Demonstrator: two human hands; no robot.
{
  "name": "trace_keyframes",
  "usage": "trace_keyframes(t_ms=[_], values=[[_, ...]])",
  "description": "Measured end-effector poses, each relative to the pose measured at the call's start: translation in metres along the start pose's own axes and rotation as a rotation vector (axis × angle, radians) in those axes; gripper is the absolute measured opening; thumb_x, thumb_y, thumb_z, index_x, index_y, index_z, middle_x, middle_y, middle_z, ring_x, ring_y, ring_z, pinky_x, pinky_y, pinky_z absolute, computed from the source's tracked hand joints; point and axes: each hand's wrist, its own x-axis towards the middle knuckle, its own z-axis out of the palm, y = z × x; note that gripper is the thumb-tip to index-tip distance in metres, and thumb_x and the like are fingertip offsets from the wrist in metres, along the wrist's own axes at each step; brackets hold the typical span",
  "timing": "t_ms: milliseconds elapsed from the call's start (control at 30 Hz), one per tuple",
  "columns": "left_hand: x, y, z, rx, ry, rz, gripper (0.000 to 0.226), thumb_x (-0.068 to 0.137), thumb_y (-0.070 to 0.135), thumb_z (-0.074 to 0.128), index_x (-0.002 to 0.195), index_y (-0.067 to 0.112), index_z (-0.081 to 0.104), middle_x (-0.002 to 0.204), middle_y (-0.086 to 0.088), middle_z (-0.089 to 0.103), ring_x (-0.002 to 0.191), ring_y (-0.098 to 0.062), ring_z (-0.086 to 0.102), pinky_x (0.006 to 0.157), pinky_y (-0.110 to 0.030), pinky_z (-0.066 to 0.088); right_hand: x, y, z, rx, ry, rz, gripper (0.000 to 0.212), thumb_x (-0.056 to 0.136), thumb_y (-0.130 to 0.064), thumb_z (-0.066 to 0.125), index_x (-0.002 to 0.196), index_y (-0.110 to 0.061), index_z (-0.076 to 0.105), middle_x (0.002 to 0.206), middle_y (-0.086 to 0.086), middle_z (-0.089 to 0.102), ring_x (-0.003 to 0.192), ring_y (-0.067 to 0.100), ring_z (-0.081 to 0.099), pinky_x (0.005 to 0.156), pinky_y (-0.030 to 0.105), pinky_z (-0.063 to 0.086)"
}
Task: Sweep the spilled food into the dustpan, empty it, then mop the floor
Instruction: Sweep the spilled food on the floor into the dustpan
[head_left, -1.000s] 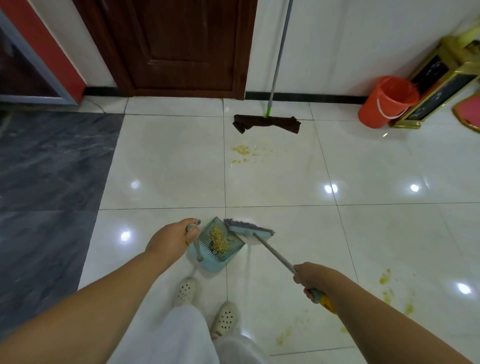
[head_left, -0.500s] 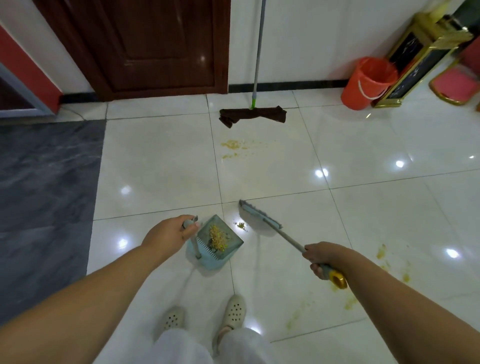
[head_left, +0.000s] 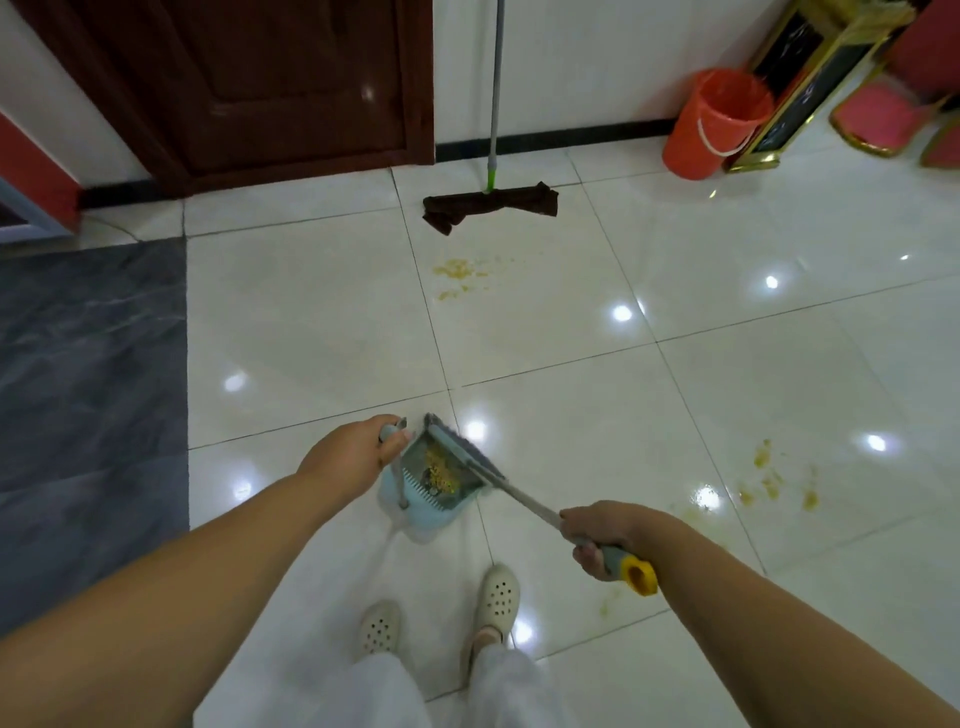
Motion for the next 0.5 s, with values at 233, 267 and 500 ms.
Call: trace_keyframes(t_ms=[233, 267, 500], values=[[-0.011, -0.012, -0.007, 0.013, -0.016, 0.039, 0.039, 0.092, 0.056, 0.042, 0.117, 0.032, 0.06, 0.095, 0.002, 0.064, 0.08, -0.016, 0.055, 0.059, -0.024, 0.037, -0.033, 0.019, 0.002, 0.112, 0.014, -0.06, 0.014, 0.097, -0.02, 0.049, 0.102, -0.008, 0.044, 0.051, 0.007, 0.045, 0.033, 0.009, 0.034, 0.033, 0.014, 0.034], [-0.013, -0.014, -0.009, 0.015, -0.019, 0.042, 0.039, 0.092, 0.057, 0.043, 0.117, 0.034, 0.06, 0.093, 0.003, 0.064, 0.077, -0.014, 0.053, 0.057, -0.022, 0.035, -0.034, 0.02, 0.001, 0.132, 0.018, -0.078, 0.014, 0.097, -0.018, 0.049, 0.107, -0.009, 0.045, 0.051, 0.008, 0.046, 0.032, 0.008, 0.035, 0.032, 0.013, 0.034], [-0.029, -0.042, -0.028, -0.002, 0.038, 0.035, 0.034, 0.088, 0.062, 0.046, 0.11, 0.042, 0.063, 0.067, 0.023, 0.052, 0.057, 0.007, 0.044, 0.049, -0.016, 0.031, -0.006, 0.0, 0.017, 0.072, 0.144, -0.114, 0.018, 0.098, -0.02, 0.047, 0.087, -0.006, 0.043, 0.04, 0.007, 0.045, 0.024, 0.011, 0.036, 0.032, 0.012, 0.034]])
